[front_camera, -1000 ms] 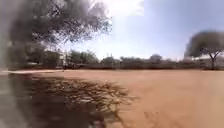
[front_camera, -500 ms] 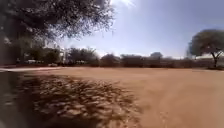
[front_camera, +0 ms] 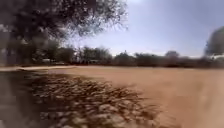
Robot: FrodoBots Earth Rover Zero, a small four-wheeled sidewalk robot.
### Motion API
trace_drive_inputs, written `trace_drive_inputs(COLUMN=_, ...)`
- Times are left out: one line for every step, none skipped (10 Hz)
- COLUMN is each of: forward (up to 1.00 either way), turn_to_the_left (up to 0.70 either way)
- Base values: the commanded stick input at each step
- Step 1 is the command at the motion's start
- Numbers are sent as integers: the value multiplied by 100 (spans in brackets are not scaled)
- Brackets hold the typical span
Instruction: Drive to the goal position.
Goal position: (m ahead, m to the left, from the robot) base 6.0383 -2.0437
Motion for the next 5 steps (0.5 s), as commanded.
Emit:
trace_drive_inputs(forward=100, turn_to_the_left=0)
trace_drive_inputs(forward=100, turn_to_the_left=0)
trace_drive_inputs(forward=100, turn_to_the_left=0)
trace_drive_inputs(forward=100, turn_to_the_left=0)
trace_drive_inputs(forward=100, turn_to_the_left=0)
